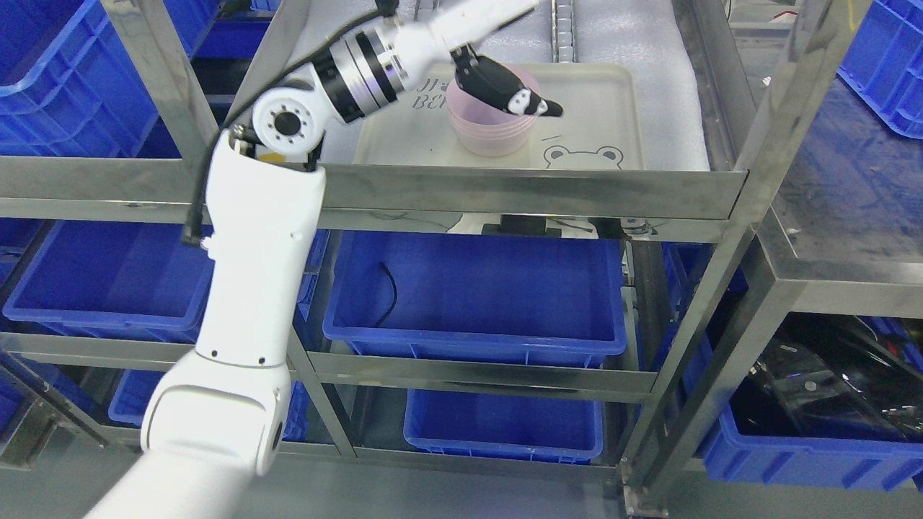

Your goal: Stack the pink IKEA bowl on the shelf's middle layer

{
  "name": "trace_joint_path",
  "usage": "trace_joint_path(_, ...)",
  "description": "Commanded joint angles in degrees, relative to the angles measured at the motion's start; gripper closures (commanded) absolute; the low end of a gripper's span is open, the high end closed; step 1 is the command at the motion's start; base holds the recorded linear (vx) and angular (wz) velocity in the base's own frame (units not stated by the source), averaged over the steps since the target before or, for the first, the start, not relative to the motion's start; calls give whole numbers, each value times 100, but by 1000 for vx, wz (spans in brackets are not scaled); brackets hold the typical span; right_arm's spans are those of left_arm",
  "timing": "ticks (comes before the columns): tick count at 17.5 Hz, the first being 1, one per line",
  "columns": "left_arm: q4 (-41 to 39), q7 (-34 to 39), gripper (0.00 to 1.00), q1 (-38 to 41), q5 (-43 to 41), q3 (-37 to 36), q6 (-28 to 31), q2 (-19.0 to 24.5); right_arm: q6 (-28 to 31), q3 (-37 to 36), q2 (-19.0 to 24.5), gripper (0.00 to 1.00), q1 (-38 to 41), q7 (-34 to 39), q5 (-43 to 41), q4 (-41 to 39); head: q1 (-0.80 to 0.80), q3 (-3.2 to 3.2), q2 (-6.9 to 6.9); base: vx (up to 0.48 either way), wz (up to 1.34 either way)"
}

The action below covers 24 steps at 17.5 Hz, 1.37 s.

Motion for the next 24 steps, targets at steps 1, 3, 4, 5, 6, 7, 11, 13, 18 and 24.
trace_joint_path(1,-751,99,0,2540,259,-1836,-1047,-160,5,18,-100,0,2,2,3,-100,0,0,0,-5,-18)
trace_joint_path(3,-742,73,0,3516,152,-1566,-1720,-160,5,27,-100,0,2,2,3,-100,0,0,0,-11,-46)
trace_joint_path(4,-742,47,0,3843,160,-1346,-1720,-160,5,27,-100,0,2,2,3,-100,0,0,0,-17,-74)
trace_joint_path(5,-734,20,0,4203,160,-1092,-1720,-160,5,27,-100,0,2,2,3,-100,0,0,0,-23,-88)
trace_joint_path(6,-707,37,0,4442,160,-924,-1720,-160,5,27,-100,0,2,2,3,-100,0,0,0,-23,-88)
trace_joint_path(7,-603,116,0,4644,160,-766,-1720,-160,5,27,-100,0,2,2,3,-100,0,0,-1,-12,-23)
trace_joint_path(11,197,2642,0,5085,178,-141,-1720,-160,5,27,-100,0,2,2,3,-100,0,0,-1,1,31)
trace_joint_path(13,225,3698,0,5147,213,114,-1720,-160,5,18,-100,0,2,2,-6,-100,0,0,0,9,56)
trace_joint_path(18,67,4959,0,5156,1072,326,-228,-160,5,27,-100,0,2,2,-6,-100,0,0,-1,1,9)
trace_joint_path(24,-171,4968,0,5209,1505,458,512,-160,5,27,-100,0,2,2,3,-100,0,0,-1,0,0)
